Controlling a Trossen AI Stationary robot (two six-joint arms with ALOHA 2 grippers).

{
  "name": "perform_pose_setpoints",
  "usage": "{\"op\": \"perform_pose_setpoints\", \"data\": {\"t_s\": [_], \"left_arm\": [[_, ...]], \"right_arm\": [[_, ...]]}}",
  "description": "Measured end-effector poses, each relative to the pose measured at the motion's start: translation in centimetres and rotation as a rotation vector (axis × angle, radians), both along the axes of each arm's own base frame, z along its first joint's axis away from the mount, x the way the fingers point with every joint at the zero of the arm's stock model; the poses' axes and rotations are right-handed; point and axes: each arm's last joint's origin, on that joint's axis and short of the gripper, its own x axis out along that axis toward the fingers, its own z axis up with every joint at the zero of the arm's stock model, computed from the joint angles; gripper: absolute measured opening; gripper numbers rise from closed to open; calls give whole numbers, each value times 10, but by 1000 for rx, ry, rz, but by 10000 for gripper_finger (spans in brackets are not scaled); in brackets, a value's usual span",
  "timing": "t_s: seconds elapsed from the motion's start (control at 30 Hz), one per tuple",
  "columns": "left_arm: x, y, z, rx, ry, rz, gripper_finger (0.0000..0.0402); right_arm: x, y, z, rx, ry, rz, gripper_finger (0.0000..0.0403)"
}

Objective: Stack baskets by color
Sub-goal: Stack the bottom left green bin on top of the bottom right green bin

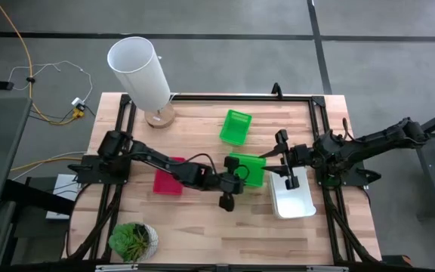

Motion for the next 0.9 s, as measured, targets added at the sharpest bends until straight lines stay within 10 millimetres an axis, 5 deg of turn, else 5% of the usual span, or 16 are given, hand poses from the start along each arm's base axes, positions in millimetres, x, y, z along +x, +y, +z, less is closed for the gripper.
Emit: {"op": "perform_pose_setpoints", "data": {"t_s": [0.67,0.9], "left_arm": [[-21,-10,-8,-67,218,-1,1],[-21,-7,-9,-86,221,17,47]], "right_arm": [[0,0,-1,-1,9,0,138],[0,0,-1,-1,9,0,138]]}}
